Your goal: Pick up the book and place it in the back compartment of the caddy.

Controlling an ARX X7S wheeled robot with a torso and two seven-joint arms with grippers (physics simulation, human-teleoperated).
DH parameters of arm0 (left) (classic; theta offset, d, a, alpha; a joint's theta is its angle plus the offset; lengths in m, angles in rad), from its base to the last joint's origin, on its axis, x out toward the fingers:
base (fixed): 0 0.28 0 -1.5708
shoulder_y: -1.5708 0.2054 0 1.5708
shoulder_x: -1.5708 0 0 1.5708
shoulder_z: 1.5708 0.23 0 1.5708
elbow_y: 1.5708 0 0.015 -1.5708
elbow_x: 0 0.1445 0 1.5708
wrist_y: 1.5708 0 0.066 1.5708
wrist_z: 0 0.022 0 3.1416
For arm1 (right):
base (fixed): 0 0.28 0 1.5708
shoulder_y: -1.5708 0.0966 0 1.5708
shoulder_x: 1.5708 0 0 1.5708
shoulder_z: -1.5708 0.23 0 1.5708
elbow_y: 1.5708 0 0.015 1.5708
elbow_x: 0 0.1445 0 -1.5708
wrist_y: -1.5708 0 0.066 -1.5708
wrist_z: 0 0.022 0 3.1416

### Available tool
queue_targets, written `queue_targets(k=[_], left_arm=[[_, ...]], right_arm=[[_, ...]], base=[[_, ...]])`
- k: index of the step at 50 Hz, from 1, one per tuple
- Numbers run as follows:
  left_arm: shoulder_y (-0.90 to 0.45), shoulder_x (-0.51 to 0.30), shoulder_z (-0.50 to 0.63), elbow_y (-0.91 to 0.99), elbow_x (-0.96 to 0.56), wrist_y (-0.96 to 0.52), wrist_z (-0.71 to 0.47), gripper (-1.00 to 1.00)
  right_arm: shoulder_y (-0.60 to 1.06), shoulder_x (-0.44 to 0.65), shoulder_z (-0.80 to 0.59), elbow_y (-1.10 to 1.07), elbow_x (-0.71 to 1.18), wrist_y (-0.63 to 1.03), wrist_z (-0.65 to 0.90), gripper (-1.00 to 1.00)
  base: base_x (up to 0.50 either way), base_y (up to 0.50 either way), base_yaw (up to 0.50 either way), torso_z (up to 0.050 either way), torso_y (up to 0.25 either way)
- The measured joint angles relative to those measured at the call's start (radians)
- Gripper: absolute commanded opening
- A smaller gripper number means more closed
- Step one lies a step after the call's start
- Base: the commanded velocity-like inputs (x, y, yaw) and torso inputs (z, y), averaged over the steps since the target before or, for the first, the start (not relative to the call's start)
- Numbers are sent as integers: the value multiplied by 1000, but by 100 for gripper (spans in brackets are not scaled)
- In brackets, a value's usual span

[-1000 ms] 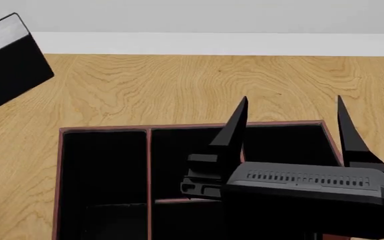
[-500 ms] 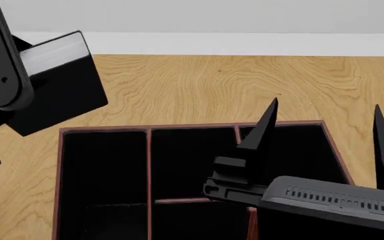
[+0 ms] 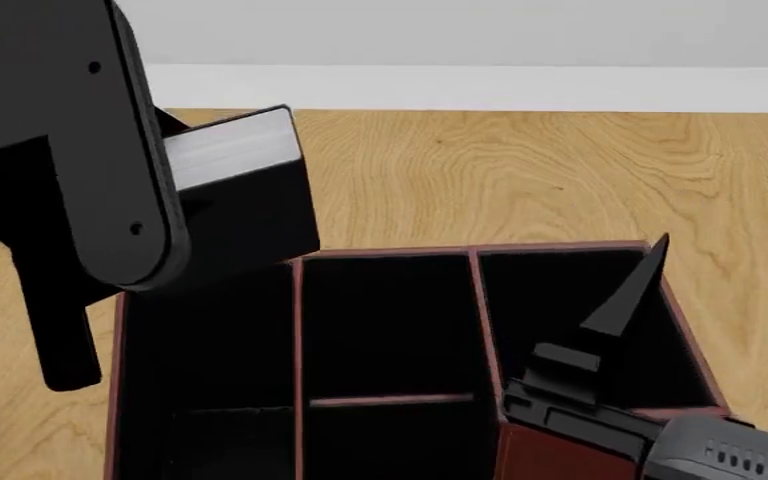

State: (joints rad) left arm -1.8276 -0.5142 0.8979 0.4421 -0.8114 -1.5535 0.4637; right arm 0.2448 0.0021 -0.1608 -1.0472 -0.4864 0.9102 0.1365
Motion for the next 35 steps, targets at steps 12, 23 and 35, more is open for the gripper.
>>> queue_targets(k=[12, 23, 35], left_arm=[[5, 62, -9, -10, -100, -8, -76, -100], [-7, 109, 4, -43, -184, 10, -118, -100], [-9, 135, 54, -80, -196, 87, -101, -100]], right_arm=[[-35, -1, 50, 0, 32, -36, 15, 100], [-57, -2, 82, 0, 55, -58, 23, 100], [-60, -2, 93, 0, 58, -60, 24, 100]], base=[[0, 0, 0, 0, 2], [0, 0, 0, 1, 2], [0, 0, 0, 0, 1]])
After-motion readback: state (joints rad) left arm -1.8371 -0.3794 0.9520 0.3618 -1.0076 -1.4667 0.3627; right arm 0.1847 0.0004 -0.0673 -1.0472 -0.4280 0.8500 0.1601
